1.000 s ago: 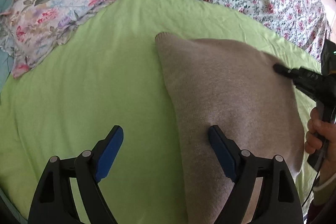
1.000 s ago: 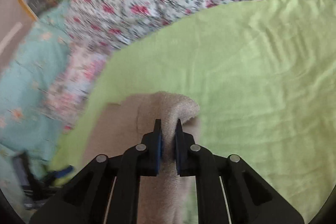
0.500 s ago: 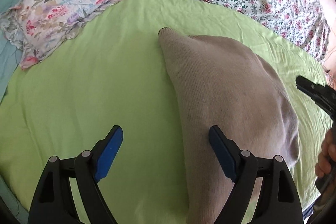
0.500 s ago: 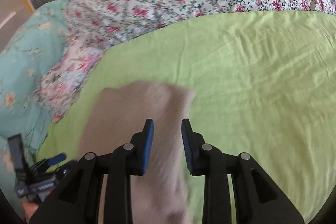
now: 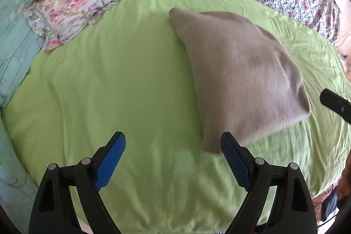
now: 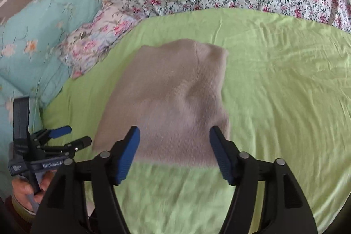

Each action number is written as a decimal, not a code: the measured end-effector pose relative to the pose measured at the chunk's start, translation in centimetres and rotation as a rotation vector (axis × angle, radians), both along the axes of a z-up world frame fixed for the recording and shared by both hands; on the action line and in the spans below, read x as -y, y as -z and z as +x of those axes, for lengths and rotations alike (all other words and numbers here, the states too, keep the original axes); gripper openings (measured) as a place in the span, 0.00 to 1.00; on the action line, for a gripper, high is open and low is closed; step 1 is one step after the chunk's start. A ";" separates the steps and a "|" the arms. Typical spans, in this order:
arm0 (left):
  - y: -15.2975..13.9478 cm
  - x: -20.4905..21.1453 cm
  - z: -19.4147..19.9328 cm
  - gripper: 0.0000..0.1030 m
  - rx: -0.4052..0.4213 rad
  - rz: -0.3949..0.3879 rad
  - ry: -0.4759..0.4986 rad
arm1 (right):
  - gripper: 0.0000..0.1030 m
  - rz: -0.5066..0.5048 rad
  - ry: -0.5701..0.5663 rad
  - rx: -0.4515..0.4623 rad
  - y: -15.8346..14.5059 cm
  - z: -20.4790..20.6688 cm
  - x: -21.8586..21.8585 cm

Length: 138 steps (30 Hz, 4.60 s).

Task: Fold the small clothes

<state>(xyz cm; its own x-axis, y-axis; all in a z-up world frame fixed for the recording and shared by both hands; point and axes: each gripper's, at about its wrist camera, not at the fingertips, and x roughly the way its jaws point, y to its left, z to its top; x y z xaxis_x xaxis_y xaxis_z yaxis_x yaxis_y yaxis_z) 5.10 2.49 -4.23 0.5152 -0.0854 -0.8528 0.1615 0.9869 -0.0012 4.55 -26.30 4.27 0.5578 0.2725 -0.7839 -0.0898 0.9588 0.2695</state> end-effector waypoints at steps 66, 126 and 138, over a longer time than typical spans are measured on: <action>-2.8 2.3 3.0 0.99 0.093 0.096 0.069 | 1.00 -0.124 -0.151 -0.076 1.3 3.8 -1.7; -3.5 3.6 4.4 0.99 0.117 0.063 0.074 | 1.00 -0.173 -0.064 -0.072 1.0 5.0 -0.8; -3.5 3.7 4.7 0.99 0.113 0.058 0.072 | 1.00 -0.172 -0.065 -0.071 1.0 5.2 -1.0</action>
<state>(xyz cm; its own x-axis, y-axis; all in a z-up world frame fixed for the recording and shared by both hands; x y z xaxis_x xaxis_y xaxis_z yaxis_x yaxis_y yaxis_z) 9.78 -1.22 -0.70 0.6023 -0.0773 -0.7945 0.2274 0.9707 0.0779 9.75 -25.27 3.31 0.4853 0.1648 -0.8587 -0.1401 0.9840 0.1097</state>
